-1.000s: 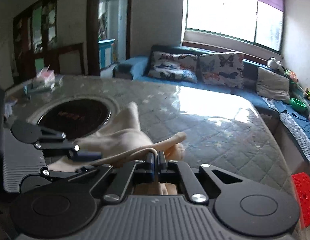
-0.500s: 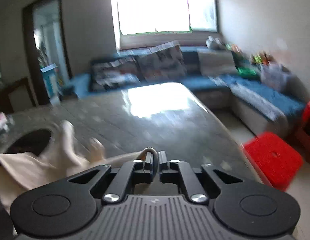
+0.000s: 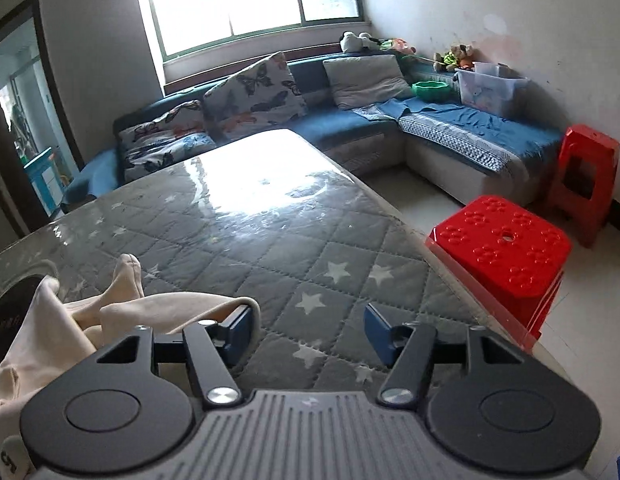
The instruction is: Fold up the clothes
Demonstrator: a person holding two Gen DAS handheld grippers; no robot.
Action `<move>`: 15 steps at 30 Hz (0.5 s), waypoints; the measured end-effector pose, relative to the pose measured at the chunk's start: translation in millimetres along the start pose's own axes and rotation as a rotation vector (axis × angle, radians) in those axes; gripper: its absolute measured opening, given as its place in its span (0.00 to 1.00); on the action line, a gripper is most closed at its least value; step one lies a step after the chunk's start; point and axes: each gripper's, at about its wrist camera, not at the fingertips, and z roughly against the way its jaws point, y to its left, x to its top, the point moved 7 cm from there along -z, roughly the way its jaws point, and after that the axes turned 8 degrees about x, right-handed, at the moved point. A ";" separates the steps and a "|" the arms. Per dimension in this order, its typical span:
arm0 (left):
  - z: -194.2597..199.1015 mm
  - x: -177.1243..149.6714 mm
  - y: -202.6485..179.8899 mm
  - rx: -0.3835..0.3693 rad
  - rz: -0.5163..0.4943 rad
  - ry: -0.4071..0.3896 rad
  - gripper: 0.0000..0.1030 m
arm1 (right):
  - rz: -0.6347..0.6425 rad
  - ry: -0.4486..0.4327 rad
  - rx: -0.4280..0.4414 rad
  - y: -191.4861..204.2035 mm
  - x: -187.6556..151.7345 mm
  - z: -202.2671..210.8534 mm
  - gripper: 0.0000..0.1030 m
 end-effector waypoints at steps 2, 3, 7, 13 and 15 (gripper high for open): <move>0.1 -1.6 1.5 0.000 0.002 0.003 0.08 | -0.079 0.023 0.023 -12.6 -5.6 -1.2 0.63; 1.3 -2.0 0.2 0.001 -0.015 -0.001 0.10 | -0.071 0.038 0.026 -13.2 -8.7 -2.5 0.63; 0.3 -0.6 0.3 0.017 -0.033 -0.001 0.17 | 0.008 0.040 -0.014 -8.5 -13.7 0.0 0.64; -5.9 2.6 13.3 0.061 0.021 0.013 0.16 | -0.066 -0.042 -0.127 -36.9 -1.4 10.4 0.62; -5.2 2.2 12.4 0.052 0.012 0.015 0.16 | -0.024 -0.017 -0.101 -33.0 -3.5 10.6 0.62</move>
